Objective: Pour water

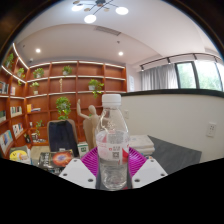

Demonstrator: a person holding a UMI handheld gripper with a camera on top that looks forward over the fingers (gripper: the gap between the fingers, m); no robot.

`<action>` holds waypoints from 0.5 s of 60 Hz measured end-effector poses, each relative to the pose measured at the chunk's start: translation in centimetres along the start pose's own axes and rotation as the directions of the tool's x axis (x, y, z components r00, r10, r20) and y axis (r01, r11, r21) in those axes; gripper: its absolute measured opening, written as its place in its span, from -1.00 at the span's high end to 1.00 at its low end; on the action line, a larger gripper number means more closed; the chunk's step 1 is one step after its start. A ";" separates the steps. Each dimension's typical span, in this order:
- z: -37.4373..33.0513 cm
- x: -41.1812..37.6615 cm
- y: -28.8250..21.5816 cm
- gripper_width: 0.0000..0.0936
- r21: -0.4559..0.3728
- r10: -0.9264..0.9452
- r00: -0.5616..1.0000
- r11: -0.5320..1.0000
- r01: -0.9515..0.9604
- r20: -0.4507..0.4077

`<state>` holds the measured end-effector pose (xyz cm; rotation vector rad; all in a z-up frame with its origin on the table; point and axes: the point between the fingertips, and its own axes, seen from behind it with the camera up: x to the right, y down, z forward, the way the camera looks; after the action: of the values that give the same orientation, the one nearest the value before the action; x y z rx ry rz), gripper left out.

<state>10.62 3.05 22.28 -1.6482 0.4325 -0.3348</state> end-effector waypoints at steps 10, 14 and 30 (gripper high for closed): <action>2.5 4.2 5.2 0.18 -0.053 -0.013 0.997 0.999 0.009 -0.077; 3.1 5.1 6.2 0.17 -0.063 -0.020 0.996 0.998 0.014 -0.087; 4.8 7.0 11.4 0.14 -0.084 -0.014 0.995 0.996 0.006 -0.100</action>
<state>18.04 2.91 10.12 -1.7204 0.5200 -0.4136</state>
